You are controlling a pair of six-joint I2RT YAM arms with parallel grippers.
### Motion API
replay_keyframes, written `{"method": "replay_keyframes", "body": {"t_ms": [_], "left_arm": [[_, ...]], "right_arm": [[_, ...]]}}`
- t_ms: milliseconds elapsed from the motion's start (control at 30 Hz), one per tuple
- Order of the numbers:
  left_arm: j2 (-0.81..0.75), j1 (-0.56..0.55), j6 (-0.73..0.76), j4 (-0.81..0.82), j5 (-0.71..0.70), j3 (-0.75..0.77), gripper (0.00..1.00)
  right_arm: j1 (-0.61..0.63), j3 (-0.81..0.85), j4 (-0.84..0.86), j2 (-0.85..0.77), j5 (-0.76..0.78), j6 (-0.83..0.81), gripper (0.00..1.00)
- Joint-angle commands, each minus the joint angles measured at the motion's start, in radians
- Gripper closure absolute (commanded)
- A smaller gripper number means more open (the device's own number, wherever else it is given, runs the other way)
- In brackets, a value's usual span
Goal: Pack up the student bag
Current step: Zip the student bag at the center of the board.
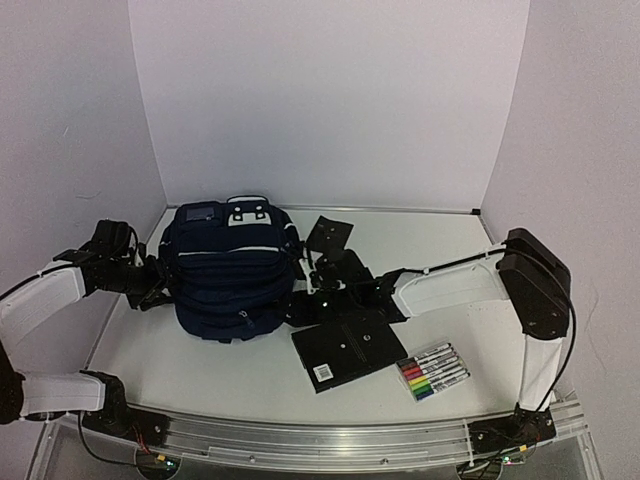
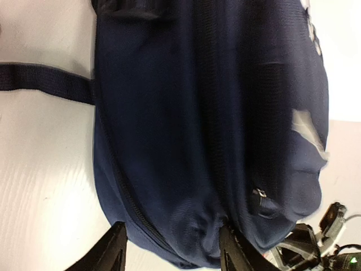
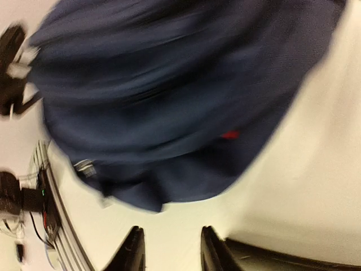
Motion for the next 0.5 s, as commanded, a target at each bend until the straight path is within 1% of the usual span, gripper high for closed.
{"method": "replay_keyframes", "body": {"t_ms": [0, 67, 167, 267, 367, 433, 467], "left_arm": [[-0.062, 0.000, 0.159, -0.036, 0.086, 0.113, 0.38], [-0.066, -0.008, 0.179, -0.062, 0.120, 0.130, 0.35], [-0.050, -0.028, 0.183, -0.078, 0.143, 0.135, 0.31], [-0.032, -0.037, 0.171, -0.082, 0.145, 0.130, 0.30], [-0.042, -0.039, 0.159, -0.059, 0.156, 0.121, 0.29], [-0.044, -0.046, 0.155, -0.041, 0.176, 0.118, 0.29], [-0.039, -0.054, 0.154, -0.038, 0.175, 0.118, 0.29]], "right_arm": [[0.094, 0.064, -0.007, -0.056, 0.091, -0.128, 0.52], [0.112, 0.098, -0.020, -0.021, 0.091, -0.131, 0.50], [0.120, 0.152, -0.068, 0.032, 0.133, -0.132, 0.48], [0.122, 0.188, -0.110, 0.062, 0.198, -0.129, 0.47], [0.121, 0.223, -0.138, 0.092, 0.210, -0.140, 0.46], [0.124, 0.253, -0.156, 0.117, 0.211, -0.142, 0.47], [0.126, 0.263, -0.164, 0.131, 0.210, -0.146, 0.49]]}}
